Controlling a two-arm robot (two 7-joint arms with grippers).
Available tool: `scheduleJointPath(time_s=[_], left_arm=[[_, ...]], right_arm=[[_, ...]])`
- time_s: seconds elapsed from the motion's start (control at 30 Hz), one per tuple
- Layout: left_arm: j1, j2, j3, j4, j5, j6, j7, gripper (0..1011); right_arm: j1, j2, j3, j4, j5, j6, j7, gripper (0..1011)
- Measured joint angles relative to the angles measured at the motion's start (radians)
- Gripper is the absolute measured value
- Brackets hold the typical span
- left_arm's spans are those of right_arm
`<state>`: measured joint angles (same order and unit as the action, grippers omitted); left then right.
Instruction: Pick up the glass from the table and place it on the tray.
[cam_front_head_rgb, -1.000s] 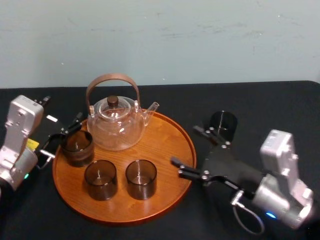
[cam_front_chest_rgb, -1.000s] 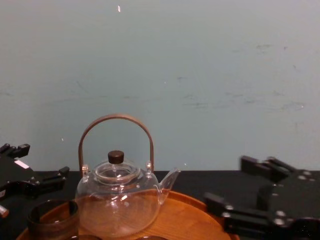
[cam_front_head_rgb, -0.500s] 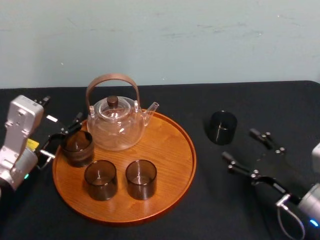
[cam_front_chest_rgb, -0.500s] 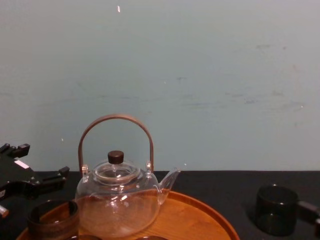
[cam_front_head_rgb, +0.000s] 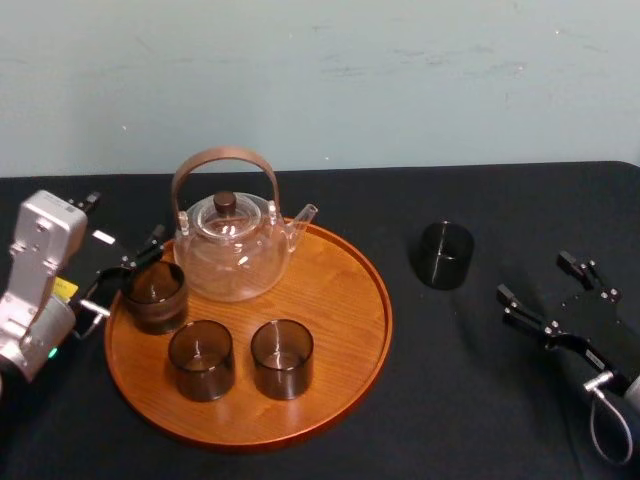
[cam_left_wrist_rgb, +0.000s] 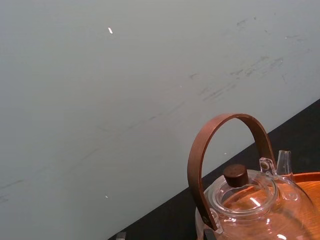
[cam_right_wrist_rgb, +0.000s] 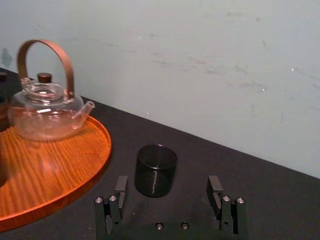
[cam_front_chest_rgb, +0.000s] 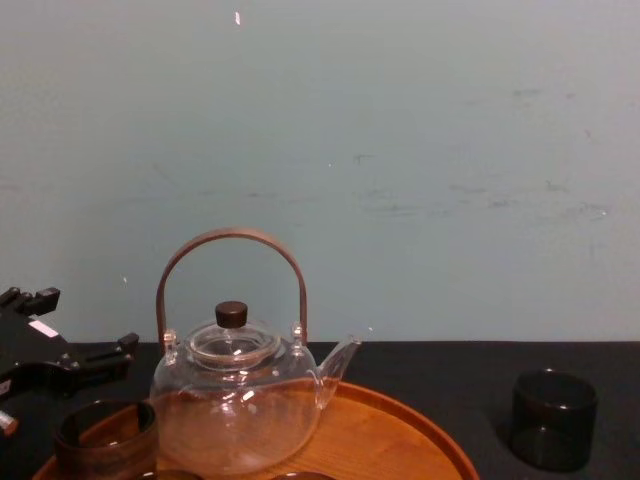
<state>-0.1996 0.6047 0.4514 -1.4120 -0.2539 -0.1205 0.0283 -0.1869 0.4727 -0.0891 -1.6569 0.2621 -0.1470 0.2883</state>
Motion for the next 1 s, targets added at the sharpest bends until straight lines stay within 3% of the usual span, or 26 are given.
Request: scheduleJointPath(time_s=[0.33,0.8,1.0], left_arm=[[0.000,0.000,0.000,0.000,0.000,0.000,0.000,1001],[0.000,0.000,0.000,0.000,0.000,0.000,0.000,1001],[0.000,0.000,0.000,0.000,0.000,0.000,0.000,1001]], right_arm=[[0.079,-0.034,-0.020,0.070,-0.013,0.049,0.032,1002],[0.271,-0.071,-0.100,0.229,-0.029,0.136,0.079,1002],[0.327,-0.081,-0.121,0.279,-0.032,0.152,0.088,1002]])
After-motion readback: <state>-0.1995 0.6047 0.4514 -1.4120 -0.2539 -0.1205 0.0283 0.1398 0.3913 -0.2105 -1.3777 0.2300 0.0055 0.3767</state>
